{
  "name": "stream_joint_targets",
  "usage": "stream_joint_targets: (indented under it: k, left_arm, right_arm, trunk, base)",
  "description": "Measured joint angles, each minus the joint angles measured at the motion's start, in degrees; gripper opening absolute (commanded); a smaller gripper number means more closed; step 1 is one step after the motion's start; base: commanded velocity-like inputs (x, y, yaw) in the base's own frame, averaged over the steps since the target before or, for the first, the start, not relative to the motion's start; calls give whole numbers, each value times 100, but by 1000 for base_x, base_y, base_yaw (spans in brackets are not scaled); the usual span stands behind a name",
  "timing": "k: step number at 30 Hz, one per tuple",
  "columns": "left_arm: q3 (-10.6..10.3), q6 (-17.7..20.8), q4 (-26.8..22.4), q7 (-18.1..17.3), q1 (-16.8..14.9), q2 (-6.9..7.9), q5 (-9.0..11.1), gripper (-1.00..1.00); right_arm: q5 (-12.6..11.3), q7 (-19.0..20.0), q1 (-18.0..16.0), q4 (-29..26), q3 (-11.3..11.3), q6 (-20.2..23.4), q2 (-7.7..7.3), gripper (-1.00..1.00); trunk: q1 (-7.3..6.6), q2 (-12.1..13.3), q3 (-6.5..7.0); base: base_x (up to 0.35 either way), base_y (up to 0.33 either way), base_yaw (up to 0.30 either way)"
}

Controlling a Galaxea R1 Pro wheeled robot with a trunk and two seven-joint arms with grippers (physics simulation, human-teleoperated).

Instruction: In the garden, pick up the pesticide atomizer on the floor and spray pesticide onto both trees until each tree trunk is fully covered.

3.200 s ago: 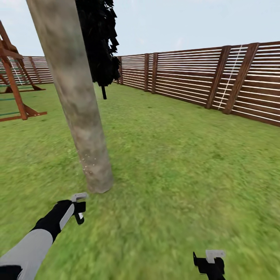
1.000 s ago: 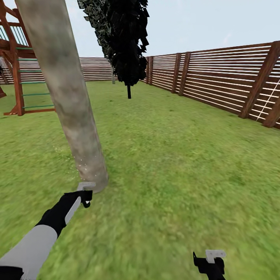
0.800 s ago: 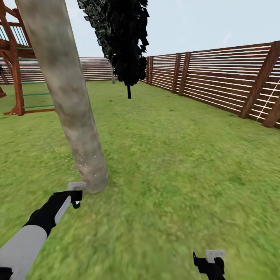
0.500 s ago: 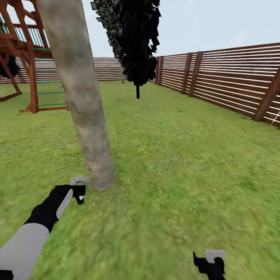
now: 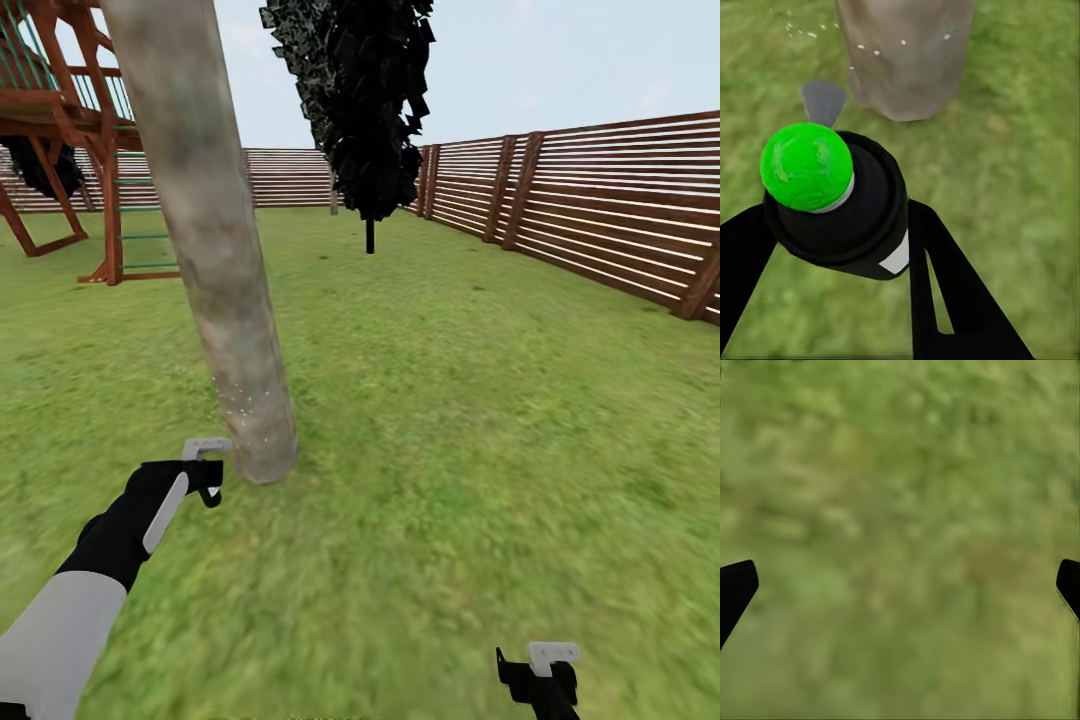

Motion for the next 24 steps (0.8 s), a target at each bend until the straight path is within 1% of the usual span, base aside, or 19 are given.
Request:
stream_joint_targets:
  k: [4, 5, 6, 8, 9, 12, 15, 16, 18, 19, 21, 24]
  left_arm:
    - [-14, 1, -25, 0, -11, -6, 47, -100]
    - [-17, 3, -110, 0, -21, -10, 58, -100]
    - [-17, 13, -353, 0, -25, -9, 54, -100]
    - [-21, 62, -594, 0, -25, -5, 55, -100]
    - [-17, 143, -629, 0, -31, -5, 57, -100]
    - [-18, 750, -733, -1, -51, -7, 69, -100]
    - [-6, 888, -812, 0, -18, 13, 47, -100]
    - [14, 919, -833, 0, -21, 56, 22, -100]
    - [30, 971, -1077, -1, -33, 79, 46, -100]
    - [65, 1063, -1282, -1, -34, 82, 45, -100]
    - [222, 1381, -1735, -1, -20, 79, 24, -100]
    - [300, 1494, -1879, 11, -1, 81, -14, -100]
  right_arm:
    - [-1, 0, 0, -2, -1, 0, 0, 100]
    - [-1, 1, 1, -2, -1, 0, 0, 100]
    - [-2, 2, 1, -3, -6, 1, 0, 100]
    - [-1, 2, 2, -3, -4, 1, 0, 100]
    - [1, 2, 2, -3, -4, 1, 0, 100]
    - [6, 7, 2, -3, -1, 1, 0, 100]
    - [7, 24, 2, -3, -1, 1, 0, 100]
    - [7, 23, 1, -3, -1, 1, 0, 100]
    - [6, 21, 1, -2, -2, -4, 0, 100]
    - [6, 17, 1, -2, -2, -6, 0, 100]
    - [7, 11, 0, -1, -1, -8, -1, 100]
    - [7, 9, 0, -2, 0, -9, 0, 100]
  trunk:
    - [-1, 0, 0]
    - [-3, 0, 0]
    - [-4, -1, 1]
    - [-4, 0, 0]
    - [-4, 0, 0]
    - [-1, 0, 0]
    - [0, 0, 0]
    - [0, 0, 0]
    - [-1, -1, 0]
    - [-1, -1, 0]
    - [0, 0, 0]
    - [0, 0, 0]
  base:
    - [86, -246, 233]
    - [280, -113, 40]
    - [297, -94, 21]
    - [311, -78, 6]
    - [318, -39, 2]
    - [125, -7, 0]
    - [17, -1, 17]
    - [2, 0, 180]
    - [1, 0, 240]
    - [0, -31, 265]
    - [0, -193, 274]
    - [0, -256, 264]
